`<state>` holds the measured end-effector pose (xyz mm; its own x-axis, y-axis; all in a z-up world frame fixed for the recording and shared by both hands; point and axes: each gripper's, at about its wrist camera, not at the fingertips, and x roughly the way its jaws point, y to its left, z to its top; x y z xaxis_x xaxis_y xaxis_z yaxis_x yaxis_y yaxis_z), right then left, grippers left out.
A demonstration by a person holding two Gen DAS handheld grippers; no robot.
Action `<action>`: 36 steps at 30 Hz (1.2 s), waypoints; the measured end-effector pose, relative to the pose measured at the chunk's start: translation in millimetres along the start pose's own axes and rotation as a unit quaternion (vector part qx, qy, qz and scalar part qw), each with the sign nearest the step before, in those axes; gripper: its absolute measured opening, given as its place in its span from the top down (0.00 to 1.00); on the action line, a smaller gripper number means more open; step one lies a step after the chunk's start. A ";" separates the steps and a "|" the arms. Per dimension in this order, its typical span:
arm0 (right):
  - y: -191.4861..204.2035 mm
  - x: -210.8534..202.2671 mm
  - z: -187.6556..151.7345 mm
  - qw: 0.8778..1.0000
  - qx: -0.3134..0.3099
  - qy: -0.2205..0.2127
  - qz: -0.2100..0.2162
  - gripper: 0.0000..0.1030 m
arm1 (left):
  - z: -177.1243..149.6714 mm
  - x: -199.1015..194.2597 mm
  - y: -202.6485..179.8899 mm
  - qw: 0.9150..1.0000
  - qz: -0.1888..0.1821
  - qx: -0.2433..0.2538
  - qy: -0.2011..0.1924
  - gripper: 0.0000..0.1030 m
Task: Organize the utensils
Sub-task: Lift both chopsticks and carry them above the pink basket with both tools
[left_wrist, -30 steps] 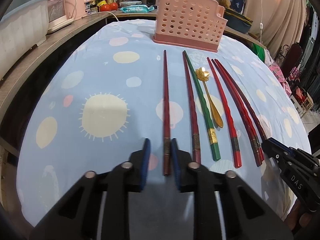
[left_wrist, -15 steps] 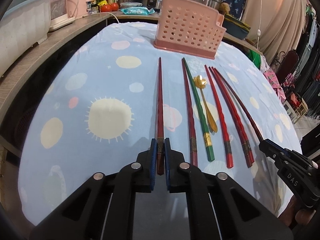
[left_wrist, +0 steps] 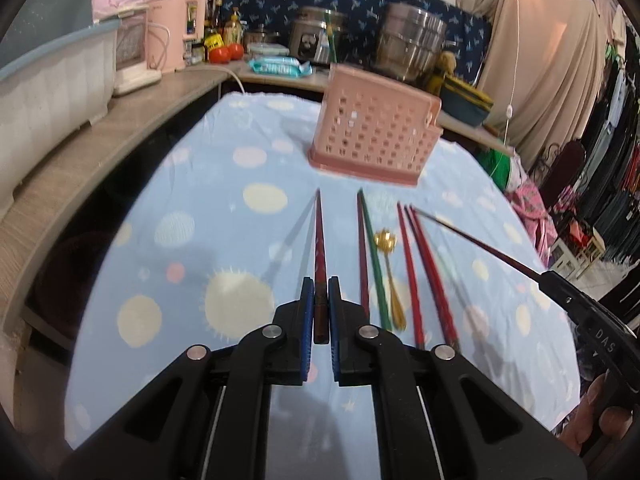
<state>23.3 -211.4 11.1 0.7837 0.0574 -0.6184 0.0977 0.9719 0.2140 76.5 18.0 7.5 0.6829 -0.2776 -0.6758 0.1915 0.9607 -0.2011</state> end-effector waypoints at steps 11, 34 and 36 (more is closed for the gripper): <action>-4.9 -21.0 63.1 0.997 0.005 -0.074 0.007 0.93 | 57.5 -23.5 -9.6 0.998 -0.010 0.004 -0.067 0.93; -7.2 -12.1 209.1 0.985 0.021 -0.161 0.058 0.93 | 206.3 -59.6 -55.8 0.977 -0.059 0.028 -0.201 0.93; -5.3 -10.8 219.2 0.983 0.022 -0.169 0.062 0.93 | 223.3 -62.8 -60.9 0.973 -0.063 0.027 -0.220 0.93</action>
<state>148.7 -267.1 182.4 0.9497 0.0892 -0.3003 0.0083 0.9511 0.3089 179.4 -21.3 220.5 0.8855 -0.3737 -0.2760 0.3218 0.9219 -0.2159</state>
